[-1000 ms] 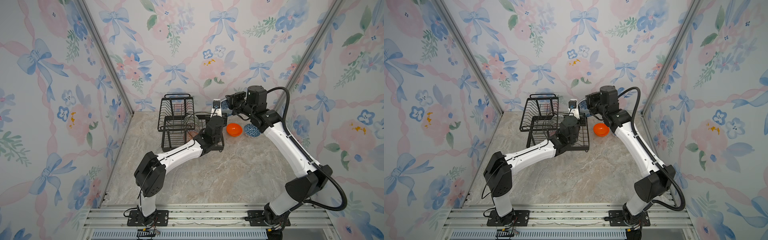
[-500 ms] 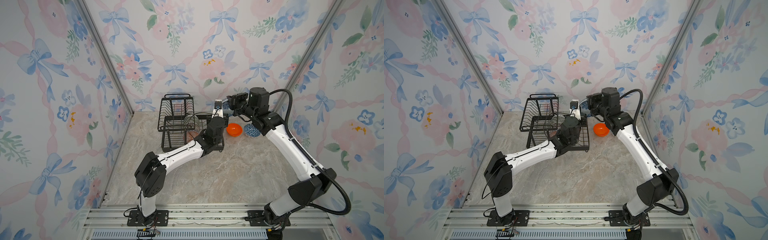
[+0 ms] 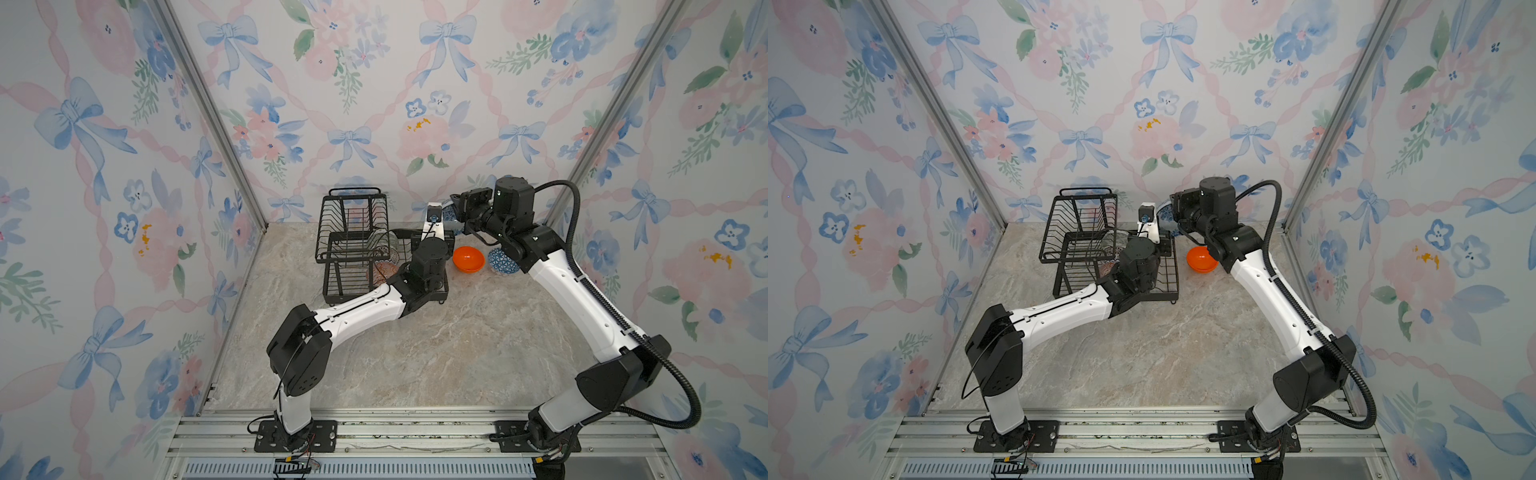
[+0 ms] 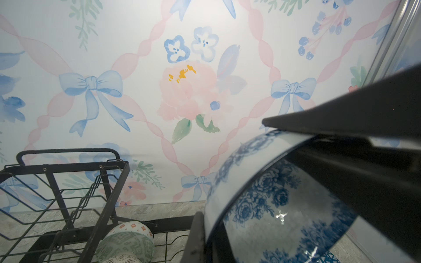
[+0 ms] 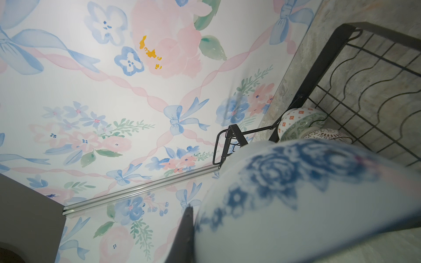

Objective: Load the bowls into the dish rack

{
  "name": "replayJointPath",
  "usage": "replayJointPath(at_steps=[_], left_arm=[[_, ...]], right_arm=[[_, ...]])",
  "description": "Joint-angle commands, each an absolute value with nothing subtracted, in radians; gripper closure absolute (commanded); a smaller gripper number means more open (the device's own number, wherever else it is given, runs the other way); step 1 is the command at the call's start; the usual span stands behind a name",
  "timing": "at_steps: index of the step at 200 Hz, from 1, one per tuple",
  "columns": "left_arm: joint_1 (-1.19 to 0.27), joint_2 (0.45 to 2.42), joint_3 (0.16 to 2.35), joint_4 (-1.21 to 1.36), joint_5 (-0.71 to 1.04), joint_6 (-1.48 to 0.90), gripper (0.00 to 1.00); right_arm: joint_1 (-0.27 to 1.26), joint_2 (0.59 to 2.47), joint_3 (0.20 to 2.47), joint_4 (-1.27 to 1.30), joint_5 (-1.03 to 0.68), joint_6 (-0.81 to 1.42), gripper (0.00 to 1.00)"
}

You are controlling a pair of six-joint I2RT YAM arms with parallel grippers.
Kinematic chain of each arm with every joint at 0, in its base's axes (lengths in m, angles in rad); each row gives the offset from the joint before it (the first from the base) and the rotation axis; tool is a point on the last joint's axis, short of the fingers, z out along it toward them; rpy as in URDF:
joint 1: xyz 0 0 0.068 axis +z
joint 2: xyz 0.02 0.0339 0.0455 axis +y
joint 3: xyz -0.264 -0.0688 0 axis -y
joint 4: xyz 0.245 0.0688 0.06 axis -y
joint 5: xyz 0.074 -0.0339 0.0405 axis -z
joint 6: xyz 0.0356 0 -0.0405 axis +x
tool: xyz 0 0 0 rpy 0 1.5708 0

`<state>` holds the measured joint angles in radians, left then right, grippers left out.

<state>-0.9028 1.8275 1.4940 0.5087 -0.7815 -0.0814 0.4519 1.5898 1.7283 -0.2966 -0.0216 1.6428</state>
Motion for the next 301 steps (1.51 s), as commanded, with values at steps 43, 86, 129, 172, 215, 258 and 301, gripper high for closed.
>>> replayJointPath(at_steps=[43, 86, 129, 172, 215, 258, 301], left_arm=[[-0.902, 1.775, 1.517, 0.586, -0.82, -0.003, 1.0], [-0.903, 1.754, 1.495, 0.587, -0.836, -0.001, 0.87], [-0.901, 1.724, 1.456, 0.586, -0.858, -0.016, 0.62], [-0.908, 1.664, 1.386, 0.569, -0.857, -0.048, 0.4], [-0.911, 1.563, 1.311, 0.437, -0.87, -0.117, 0.02], [-0.872, 1.494, 1.352, 0.098, -0.722, -0.324, 0.02], [-0.834, 1.46, 1.412, -0.155, -0.556, -0.419, 0.02]], right_arm=[[0.469, 1.61, 1.721, -0.293, -0.039, 1.6, 1.0], [0.476, 1.632, 1.745, -0.272, -0.051, 1.574, 1.0], [0.486, 1.65, 1.768, -0.262, -0.058, 1.56, 1.0], [0.483, 1.649, 1.765, -0.245, -0.055, 1.539, 1.0], [0.47, 1.699, 1.766, -0.209, -0.068, 1.485, 1.0], [0.471, 1.728, 1.753, -0.161, -0.079, 1.368, 1.0], [0.481, 1.735, 1.67, -0.051, -0.076, 1.245, 1.0]])
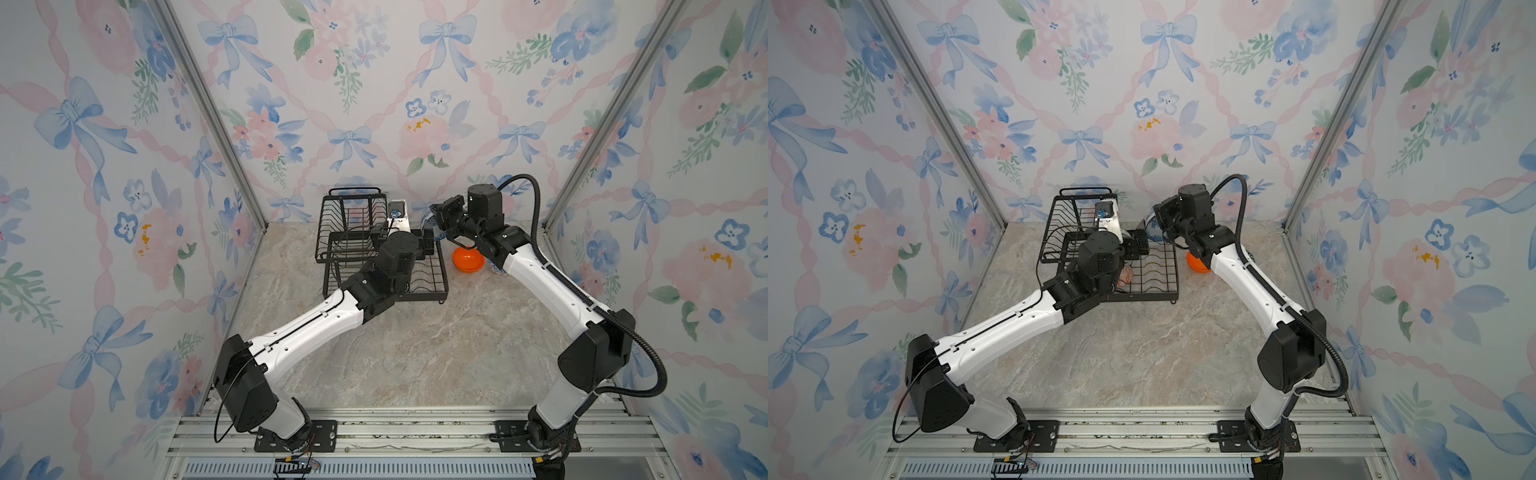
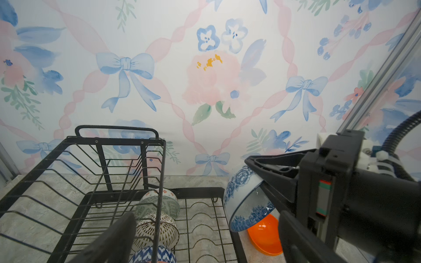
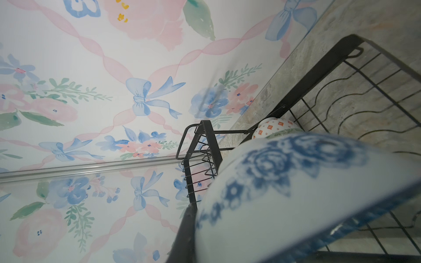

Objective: Load the bowls into the dish rack

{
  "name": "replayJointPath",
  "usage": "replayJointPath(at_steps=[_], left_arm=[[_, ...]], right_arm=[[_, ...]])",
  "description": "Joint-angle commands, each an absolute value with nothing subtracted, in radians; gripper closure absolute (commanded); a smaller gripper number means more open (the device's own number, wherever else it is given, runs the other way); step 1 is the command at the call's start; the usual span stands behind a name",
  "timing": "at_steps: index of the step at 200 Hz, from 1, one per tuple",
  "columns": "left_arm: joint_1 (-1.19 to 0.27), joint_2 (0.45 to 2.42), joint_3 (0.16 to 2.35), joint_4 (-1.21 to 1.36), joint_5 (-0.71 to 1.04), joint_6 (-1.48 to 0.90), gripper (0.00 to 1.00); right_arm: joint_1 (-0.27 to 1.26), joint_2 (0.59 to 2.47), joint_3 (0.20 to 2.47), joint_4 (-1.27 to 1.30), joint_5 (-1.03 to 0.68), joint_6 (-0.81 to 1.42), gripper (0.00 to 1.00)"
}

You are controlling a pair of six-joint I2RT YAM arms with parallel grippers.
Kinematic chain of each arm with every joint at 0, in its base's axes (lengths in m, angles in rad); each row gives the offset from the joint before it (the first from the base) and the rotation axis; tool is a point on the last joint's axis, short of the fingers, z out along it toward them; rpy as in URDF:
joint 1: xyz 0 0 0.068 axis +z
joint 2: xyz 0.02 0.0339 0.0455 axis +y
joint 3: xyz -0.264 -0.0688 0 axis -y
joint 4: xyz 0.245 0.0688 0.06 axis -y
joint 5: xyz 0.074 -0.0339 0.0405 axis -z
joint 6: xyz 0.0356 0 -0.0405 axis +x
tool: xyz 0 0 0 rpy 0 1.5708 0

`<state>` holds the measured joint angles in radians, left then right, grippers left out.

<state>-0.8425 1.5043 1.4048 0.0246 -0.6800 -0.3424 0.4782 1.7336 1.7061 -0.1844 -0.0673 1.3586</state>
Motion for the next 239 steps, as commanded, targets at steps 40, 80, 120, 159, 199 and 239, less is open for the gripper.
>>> replayJointPath(at_steps=[40, 80, 120, 159, 199, 239], left_arm=[[-0.789, 1.412, 1.376, -0.209, -0.473, -0.476, 0.02], [-0.769, 1.38, 1.344, -0.209, -0.433, -0.466, 0.02], [-0.742, 1.384, 1.351, -0.223, -0.405, -0.446, 0.02], [-0.725, 1.404, 1.36, -0.227, -0.375, -0.436, 0.02], [-0.702, 1.438, 1.403, -0.254, -0.335, -0.412, 0.02], [-0.692, 1.434, 1.402, -0.27, -0.323, -0.403, 0.02]], right_arm=[[0.48, 1.758, 1.627, -0.038, -0.066, 1.109, 1.0], [0.479, 1.78, 1.571, 0.037, -0.063, 1.023, 1.0], [0.483, 1.81, 1.539, 0.094, -0.059, 0.963, 1.0], [0.485, 1.87, 1.573, 0.104, -0.064, 0.934, 1.0], [0.484, 1.932, 1.576, 0.214, -0.099, 0.92, 1.0], [0.471, 2.006, 1.55, 0.398, -0.139, 0.959, 1.0]])
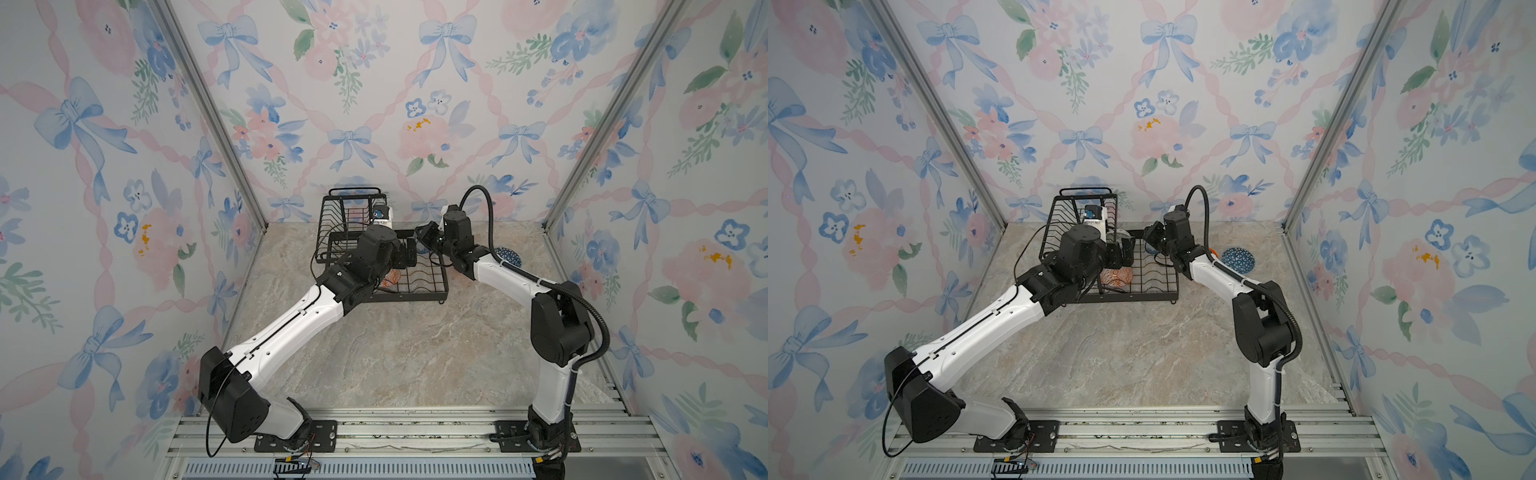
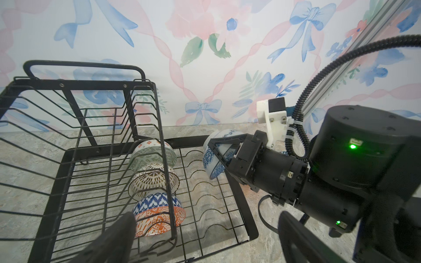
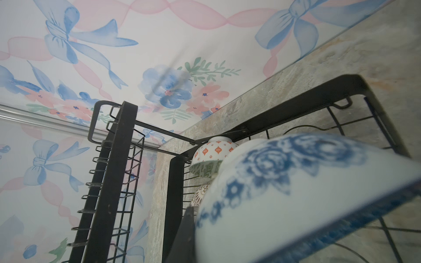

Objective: Load the bowls into the dish rack

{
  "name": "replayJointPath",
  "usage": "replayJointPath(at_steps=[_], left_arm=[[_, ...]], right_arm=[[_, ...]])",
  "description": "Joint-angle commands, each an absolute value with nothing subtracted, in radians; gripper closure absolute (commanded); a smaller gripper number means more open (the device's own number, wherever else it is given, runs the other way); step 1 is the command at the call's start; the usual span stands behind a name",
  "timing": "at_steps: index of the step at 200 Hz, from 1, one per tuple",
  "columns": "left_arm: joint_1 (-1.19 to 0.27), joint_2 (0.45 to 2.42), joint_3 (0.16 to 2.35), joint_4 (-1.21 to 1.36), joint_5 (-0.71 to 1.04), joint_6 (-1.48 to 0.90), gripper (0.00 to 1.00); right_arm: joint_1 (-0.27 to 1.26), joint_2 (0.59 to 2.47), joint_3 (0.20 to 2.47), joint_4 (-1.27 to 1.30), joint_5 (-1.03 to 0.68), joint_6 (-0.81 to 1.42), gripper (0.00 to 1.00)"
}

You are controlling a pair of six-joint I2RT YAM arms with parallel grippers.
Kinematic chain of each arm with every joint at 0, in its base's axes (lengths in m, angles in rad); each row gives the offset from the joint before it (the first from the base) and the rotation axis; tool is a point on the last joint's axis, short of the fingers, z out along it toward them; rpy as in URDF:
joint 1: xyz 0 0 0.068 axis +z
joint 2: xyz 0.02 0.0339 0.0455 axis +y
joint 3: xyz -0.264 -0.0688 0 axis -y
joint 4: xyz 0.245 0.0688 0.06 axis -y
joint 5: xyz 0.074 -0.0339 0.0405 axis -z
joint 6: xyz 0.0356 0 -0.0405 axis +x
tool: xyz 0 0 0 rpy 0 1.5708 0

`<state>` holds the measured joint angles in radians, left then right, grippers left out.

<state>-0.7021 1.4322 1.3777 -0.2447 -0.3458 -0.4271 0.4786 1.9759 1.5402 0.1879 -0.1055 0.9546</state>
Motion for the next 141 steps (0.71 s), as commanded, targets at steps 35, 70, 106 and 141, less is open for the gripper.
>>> replayJointPath(at_steps=[35, 70, 106, 141], left_arm=[[-0.685, 1.426, 1.394, -0.289, -0.309, -0.399, 0.02], [-0.666, 1.44, 1.405, -0.306, -0.278, -0.39, 0.02], [-0.661, 1.46, 1.407, -0.309, -0.258, -0.36, 0.02], [-0.655, 1.473, 1.411, -0.308, -0.239, -0.344, 0.02]], right_arm=[[0.449, 2.08, 1.563, 0.499, -0.15, 1.001, 1.0], [0.439, 2.147, 1.583, 0.584, -0.154, 1.021, 1.0], [0.439, 2.201, 1.607, 0.621, -0.148, 1.02, 1.0], [0.442, 2.232, 1.606, 0.663, -0.119, 1.035, 1.0]])
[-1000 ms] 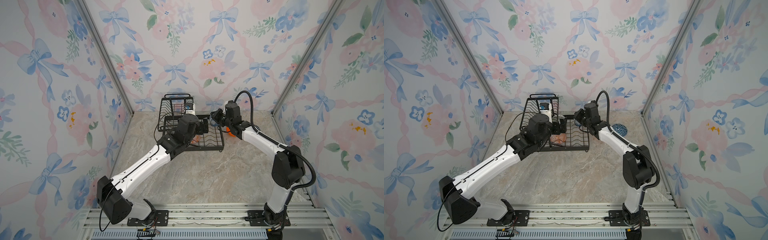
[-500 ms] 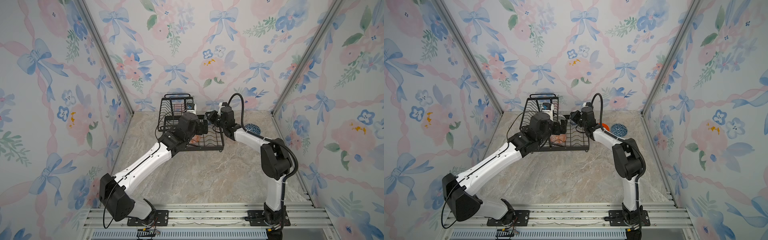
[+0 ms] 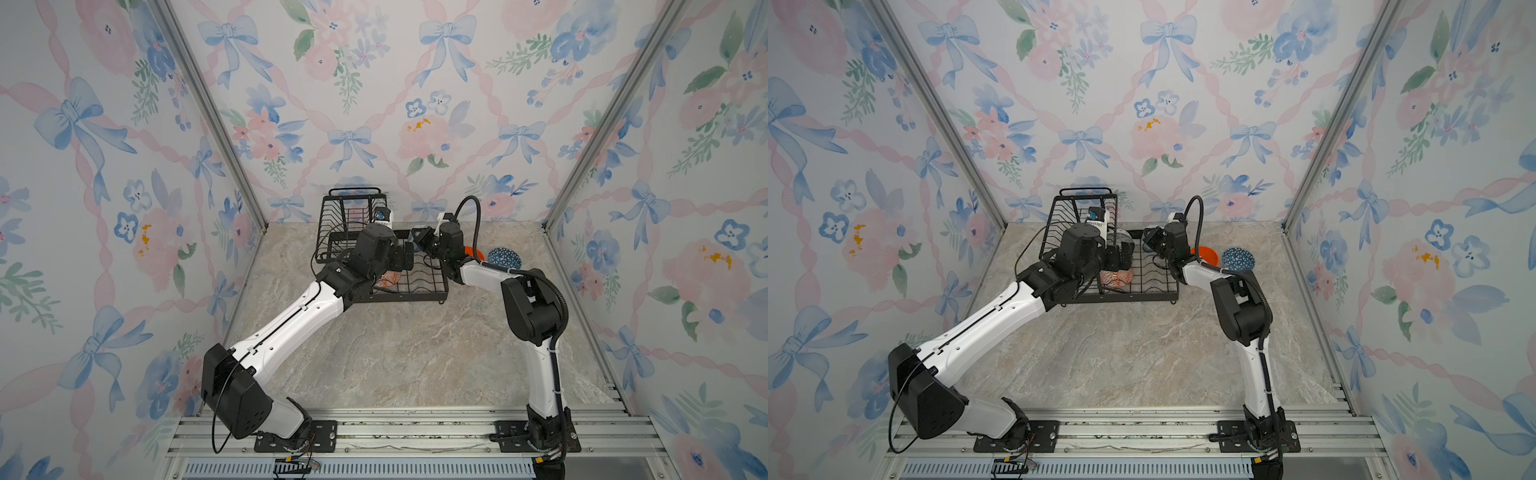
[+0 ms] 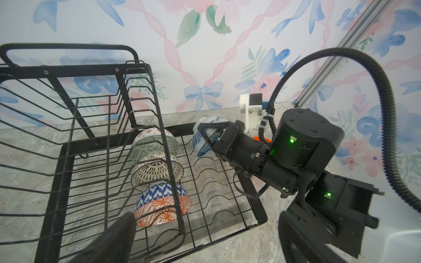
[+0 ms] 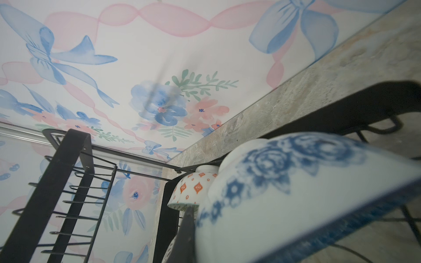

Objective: Load the bowls into the dish rack

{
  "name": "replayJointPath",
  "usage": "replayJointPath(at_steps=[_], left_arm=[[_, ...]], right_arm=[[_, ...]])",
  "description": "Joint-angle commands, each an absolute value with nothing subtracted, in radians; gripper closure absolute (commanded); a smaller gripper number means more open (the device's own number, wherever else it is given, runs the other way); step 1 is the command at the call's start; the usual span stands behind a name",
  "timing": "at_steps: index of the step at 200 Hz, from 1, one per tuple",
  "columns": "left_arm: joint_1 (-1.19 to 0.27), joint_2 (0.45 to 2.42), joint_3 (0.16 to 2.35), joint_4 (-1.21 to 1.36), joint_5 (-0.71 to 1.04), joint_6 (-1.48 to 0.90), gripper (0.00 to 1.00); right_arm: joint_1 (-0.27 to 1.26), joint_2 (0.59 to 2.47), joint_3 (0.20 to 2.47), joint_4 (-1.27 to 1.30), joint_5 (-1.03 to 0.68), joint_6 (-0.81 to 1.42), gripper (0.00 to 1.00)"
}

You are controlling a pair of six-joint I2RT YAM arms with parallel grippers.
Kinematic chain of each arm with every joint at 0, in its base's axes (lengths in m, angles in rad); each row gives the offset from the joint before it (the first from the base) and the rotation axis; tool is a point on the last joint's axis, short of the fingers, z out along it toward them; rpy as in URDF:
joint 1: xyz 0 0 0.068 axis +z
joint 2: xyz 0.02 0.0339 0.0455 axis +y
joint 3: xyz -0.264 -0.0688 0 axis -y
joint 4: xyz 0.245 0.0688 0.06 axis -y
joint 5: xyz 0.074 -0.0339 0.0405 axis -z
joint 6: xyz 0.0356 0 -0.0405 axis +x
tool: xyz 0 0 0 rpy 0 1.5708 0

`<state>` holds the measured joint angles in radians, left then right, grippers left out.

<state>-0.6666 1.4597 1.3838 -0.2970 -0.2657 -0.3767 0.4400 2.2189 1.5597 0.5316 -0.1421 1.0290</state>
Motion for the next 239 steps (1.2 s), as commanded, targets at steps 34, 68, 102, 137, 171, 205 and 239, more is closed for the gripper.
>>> replayJointPath(at_steps=[34, 68, 102, 137, 171, 205, 239], left_arm=[[-0.65, 1.465, 1.396, -0.308, -0.239, -0.33, 0.02], [-0.646, 1.456, 1.382, -0.31, -0.24, -0.324, 0.02], [-0.645, 1.458, 1.387, -0.318, -0.23, -0.319, 0.02], [-0.644, 1.458, 1.392, -0.326, -0.229, -0.311, 0.02], [-0.644, 1.455, 1.39, -0.342, -0.22, -0.307, 0.02], [-0.644, 1.459, 1.397, -0.35, -0.22, -0.302, 0.02], [-0.644, 1.466, 1.401, -0.348, -0.216, -0.301, 0.02]], right_arm=[[0.45, 2.263, 1.611, 0.695, -0.089, 1.044, 1.0], [0.455, 2.299, 1.618, 0.738, -0.066, 1.065, 1.0], [0.462, 2.32, 1.621, 0.777, -0.042, 1.074, 1.0], [0.467, 2.336, 1.619, 0.81, -0.011, 1.078, 1.0], [0.474, 2.368, 1.628, 0.857, 0.018, 1.085, 1.0], [0.483, 2.388, 1.636, 0.883, 0.045, 1.077, 1.0], [0.495, 2.402, 1.648, 0.882, 0.056, 1.063, 1.0]])
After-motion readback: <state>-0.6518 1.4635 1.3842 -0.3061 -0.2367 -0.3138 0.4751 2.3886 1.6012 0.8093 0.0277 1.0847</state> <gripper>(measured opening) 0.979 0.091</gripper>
